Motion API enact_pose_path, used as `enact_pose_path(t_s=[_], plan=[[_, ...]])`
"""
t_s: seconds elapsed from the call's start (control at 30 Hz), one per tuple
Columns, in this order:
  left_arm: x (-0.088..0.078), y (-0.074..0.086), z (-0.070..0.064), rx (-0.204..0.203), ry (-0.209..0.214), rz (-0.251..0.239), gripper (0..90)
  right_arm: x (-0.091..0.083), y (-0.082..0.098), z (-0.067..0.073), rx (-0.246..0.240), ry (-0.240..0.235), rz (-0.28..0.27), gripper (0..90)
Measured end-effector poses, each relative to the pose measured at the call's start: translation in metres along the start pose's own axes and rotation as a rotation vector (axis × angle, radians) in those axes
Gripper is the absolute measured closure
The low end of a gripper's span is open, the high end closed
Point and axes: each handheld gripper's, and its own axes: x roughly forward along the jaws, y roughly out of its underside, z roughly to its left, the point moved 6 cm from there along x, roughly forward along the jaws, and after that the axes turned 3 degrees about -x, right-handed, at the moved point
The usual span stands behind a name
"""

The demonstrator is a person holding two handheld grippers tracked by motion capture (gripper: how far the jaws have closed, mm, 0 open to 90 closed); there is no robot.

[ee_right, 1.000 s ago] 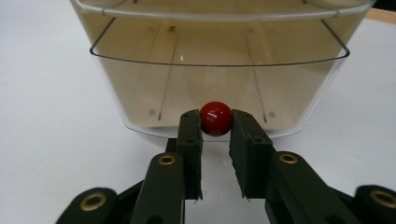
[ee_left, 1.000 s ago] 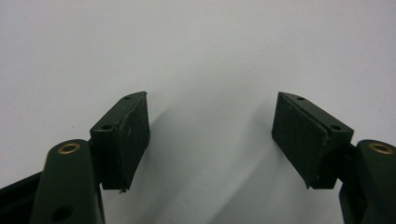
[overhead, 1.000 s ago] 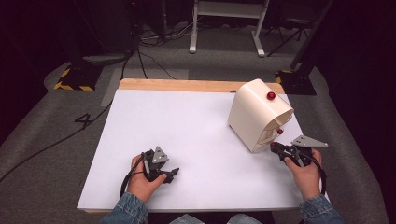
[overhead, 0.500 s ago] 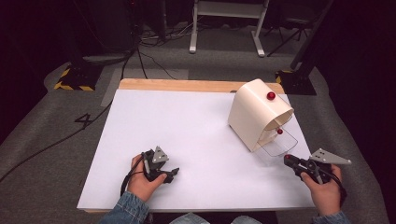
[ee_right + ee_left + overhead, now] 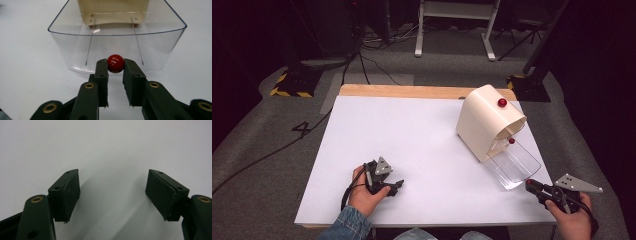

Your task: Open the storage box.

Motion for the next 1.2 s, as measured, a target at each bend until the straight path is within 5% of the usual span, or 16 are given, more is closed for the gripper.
enact_pose_path(t_s=[0.33,0.67,1.0,1.2], plan=[[0.0,0.0,0.0,-0.001,-0.002,0.0,27.9,0.016,0.021,0.001,0.004,-0.007,0.09,74.0],[0.0,0.0,0.0,0.0,-0.002,0.0,27.8,0.017,0.021,0.001,0.011,-0.006,0.084,68.3],[0.0,0.0,0.0,0.0,-0.001,-0.001,27.9,0.006,0.009,0.003,0.027,0.019,0.054,44.0],[0.0,0.0,0.0,0.001,-0.003,-0.001,27.9,-0.005,-0.006,0.006,0.016,0.011,0.02,41.8]])
